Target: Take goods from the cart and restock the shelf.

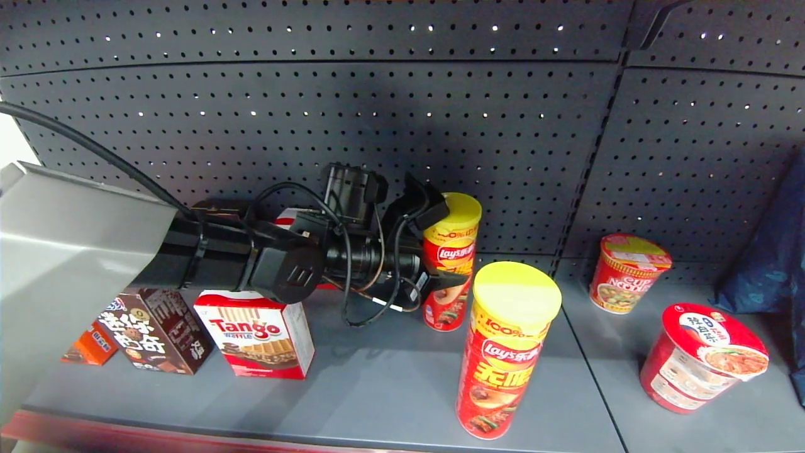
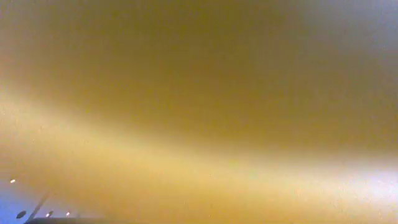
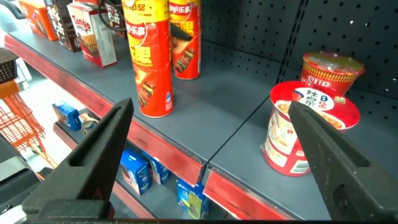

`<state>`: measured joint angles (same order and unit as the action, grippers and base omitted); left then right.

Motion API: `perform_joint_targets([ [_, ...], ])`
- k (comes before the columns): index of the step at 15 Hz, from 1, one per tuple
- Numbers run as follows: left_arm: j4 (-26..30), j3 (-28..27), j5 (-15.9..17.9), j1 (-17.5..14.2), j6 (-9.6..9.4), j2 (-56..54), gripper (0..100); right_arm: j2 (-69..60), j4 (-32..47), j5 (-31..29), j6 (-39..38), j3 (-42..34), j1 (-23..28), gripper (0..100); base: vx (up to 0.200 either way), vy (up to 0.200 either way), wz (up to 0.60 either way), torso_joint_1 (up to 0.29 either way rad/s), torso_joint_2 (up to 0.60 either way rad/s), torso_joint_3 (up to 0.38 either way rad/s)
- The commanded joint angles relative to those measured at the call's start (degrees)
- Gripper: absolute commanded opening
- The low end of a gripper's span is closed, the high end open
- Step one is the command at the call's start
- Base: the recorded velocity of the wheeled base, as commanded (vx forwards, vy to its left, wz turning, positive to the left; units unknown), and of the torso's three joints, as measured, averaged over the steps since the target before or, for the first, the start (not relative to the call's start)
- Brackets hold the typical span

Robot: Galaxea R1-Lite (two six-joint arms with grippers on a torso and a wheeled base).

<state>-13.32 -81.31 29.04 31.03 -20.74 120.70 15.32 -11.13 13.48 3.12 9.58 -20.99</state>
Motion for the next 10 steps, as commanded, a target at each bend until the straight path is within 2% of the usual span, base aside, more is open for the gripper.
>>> perform_joint_targets([
  [1, 0.1, -0.3, 0.0, 0.0, -0.01, 0.9, 0, 0.1, 0.0, 0.1, 0.0, -0.1, 0.0, 100, 0.0, 0.0, 0.0, 0.0, 0.0, 0.0],
  [3, 0.2, -0.3, 0.0, 0.1, -0.01, 0.9, 0, 0.1, 0.0, 0.1, 0.0, -0.1, 0.0, 100, 0.0, 0.0, 0.0, 0.0, 0.0, 0.0],
  [4, 0.1, -0.3, 0.0, 0.1, -0.01, 0.9, 100, 0.1, 0.0, 0.1, 0.0, -0.1, 0.0, 100, 0.0, 0.0, 0.0, 0.0, 0.0, 0.0],
  [10, 0.1, -0.1, 0.0, 0.0, -0.01, 0.8, 100, 0.0, 0.0, 0.1, 0.0, -1.1, -0.1, 100, 0.0, 0.0, 0.0, 0.0, 0.0, 0.0],
])
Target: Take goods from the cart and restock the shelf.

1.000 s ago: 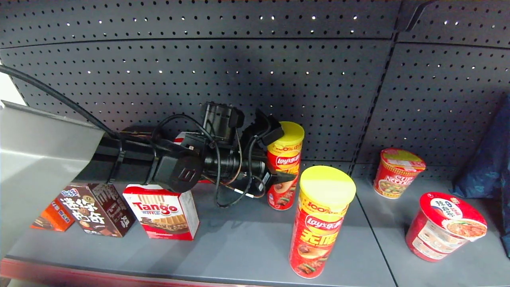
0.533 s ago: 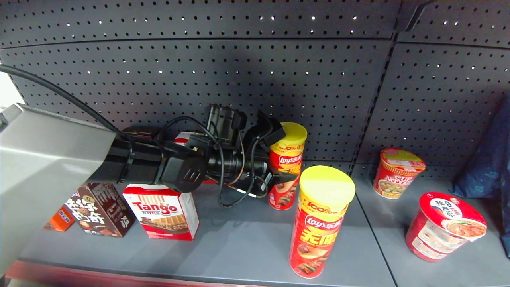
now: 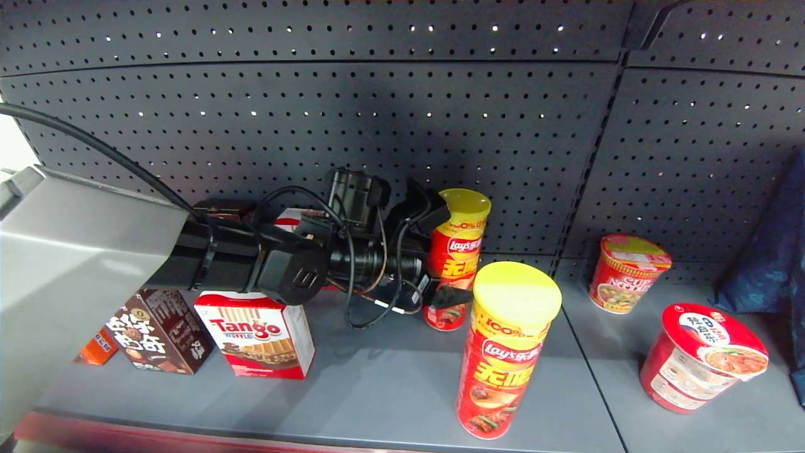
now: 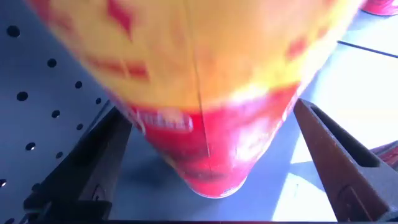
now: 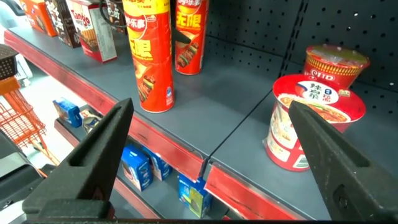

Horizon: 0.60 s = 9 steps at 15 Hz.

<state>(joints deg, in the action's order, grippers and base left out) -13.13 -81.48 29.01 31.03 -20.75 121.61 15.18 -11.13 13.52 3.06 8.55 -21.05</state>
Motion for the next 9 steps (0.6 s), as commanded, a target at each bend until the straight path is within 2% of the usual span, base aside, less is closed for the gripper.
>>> perform_joint_targets([
  [1, -0.1, 0.1, 0.0, -0.1, 0.01, -0.2, 100, 0.1, 0.0, 0.0, 0.0, 0.0, 0.0, 100, 0.0, 0.0, 0.0, 0.0, 0.0, 0.0],
  [9, -0.1, 1.9, 0.0, -1.2, 0.01, -4.0, 100, 0.1, 0.0, 0.0, 0.0, -0.1, 0.0, 100, 0.0, 0.0, 0.0, 0.0, 0.0, 0.0],
])
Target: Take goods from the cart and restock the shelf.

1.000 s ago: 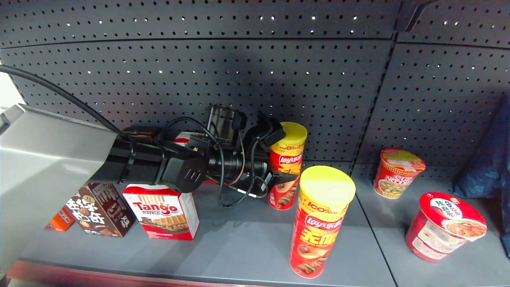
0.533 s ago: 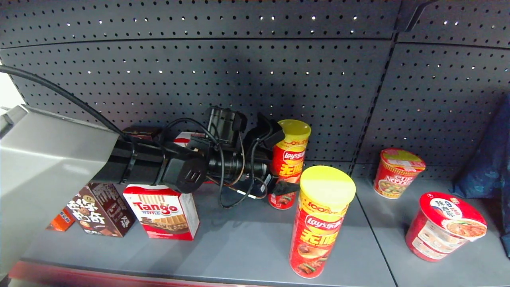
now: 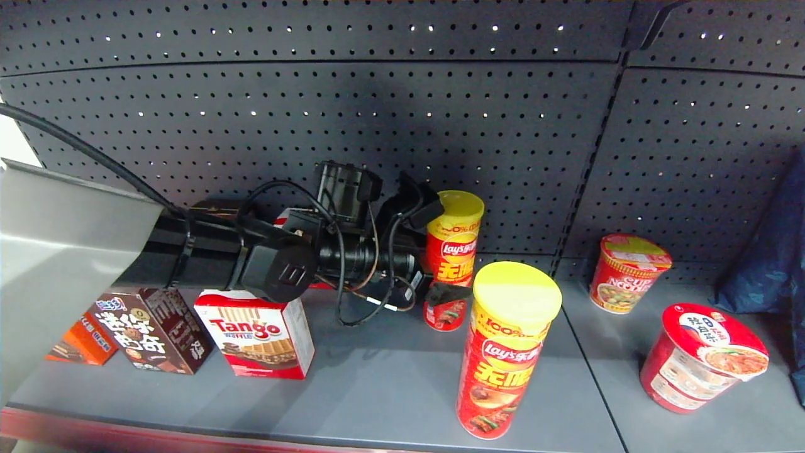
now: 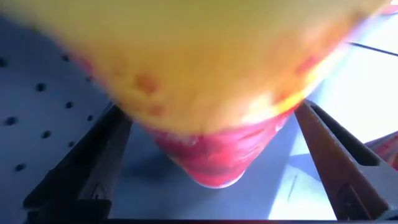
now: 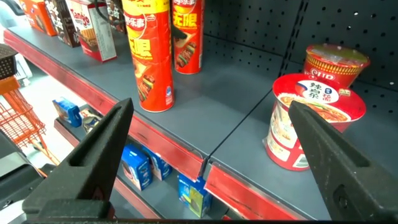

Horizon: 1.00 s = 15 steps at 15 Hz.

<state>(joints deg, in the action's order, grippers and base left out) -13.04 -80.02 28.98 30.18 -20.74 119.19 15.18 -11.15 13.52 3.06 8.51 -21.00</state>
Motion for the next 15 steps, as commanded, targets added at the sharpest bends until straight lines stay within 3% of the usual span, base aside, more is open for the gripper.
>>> perform_joint_targets([
  [1, -0.1, 0.9, 0.0, -0.5, -0.01, -2.4, 100, 0.1, 0.0, 0.0, 0.0, -0.1, -0.1, 100, 0.0, 0.0, 0.0, 0.0, 0.0, 0.0],
  [11, -0.1, 7.2, 0.0, -1.8, -0.01, -11.3, 100, 0.5, 0.0, 0.4, -2.2, -1.6, -0.2, 100, 0.0, 0.0, 0.0, 0.0, 0.0, 0.0],
  [15, -0.1, 12.0, 0.0, -5.9, -0.01, -19.2, 100, 1.6, 0.1, 0.9, -2.2, -1.9, -1.0, 100, 0.0, 0.0, 0.0, 0.0, 0.0, 0.0],
])
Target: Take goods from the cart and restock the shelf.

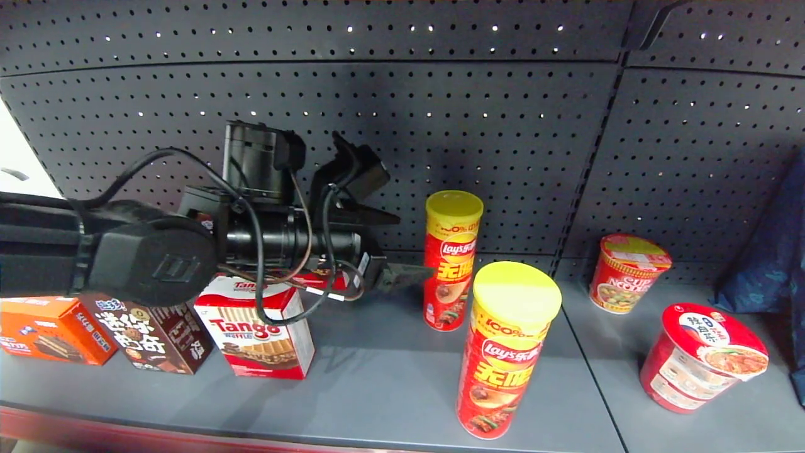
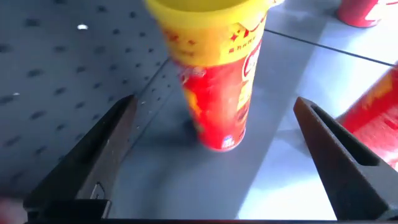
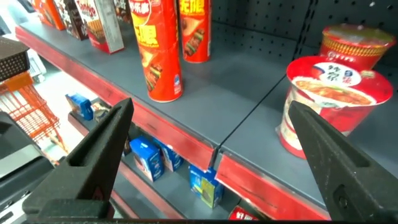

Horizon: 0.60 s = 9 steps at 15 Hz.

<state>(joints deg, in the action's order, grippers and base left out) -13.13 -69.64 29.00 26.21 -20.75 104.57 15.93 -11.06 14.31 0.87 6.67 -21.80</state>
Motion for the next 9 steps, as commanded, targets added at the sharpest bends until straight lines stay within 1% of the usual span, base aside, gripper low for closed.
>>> perform_joint_targets([
  [1, -0.1, 2.4, 0.0, -3.1, 0.01, -6.7, 100, 1.8, 0.0, 0.1, 0.0, 0.0, -0.2, 100, 0.0, 0.0, 0.0, 0.0, 0.0, 0.0],
  [3, 0.0, 5.0, 0.0, -5.3, 0.09, -12.2, 100, 7.0, -0.5, 0.0, 0.4, 1.9, -0.2, 100, 0.0, 0.0, 0.0, 0.0, 0.0, 0.0],
  [5, 0.0, 8.0, 0.0, -6.8, 0.18, -16.8, 100, 14.4, -0.5, -0.2, 0.4, 7.1, -0.2, 100, 0.0, 0.0, 0.0, 0.0, 0.0, 0.0],
  [7, 0.0, 10.3, -0.2, -7.5, 0.36, -20.3, 100, 21.9, -0.5, -0.4, 0.4, 13.6, -0.2, 100, 0.0, 0.0, 0.0, 0.0, 0.0, 0.0],
  [8, 0.0, 11.4, -0.3, -8.7, 0.45, -22.0, 100, 26.4, -0.5, -0.8, 0.5, 17.3, 0.1, 100, 0.0, 0.0, 0.0, 0.0, 0.0, 0.0],
  [9, 0.0, 12.6, -0.5, -10.4, 0.53, -24.1, 100, 33.5, -0.5, -3.6, 0.5, 23.3, 0.0, 100, 0.0, 0.0, 0.0, 0.0, 0.0, 0.0],
])
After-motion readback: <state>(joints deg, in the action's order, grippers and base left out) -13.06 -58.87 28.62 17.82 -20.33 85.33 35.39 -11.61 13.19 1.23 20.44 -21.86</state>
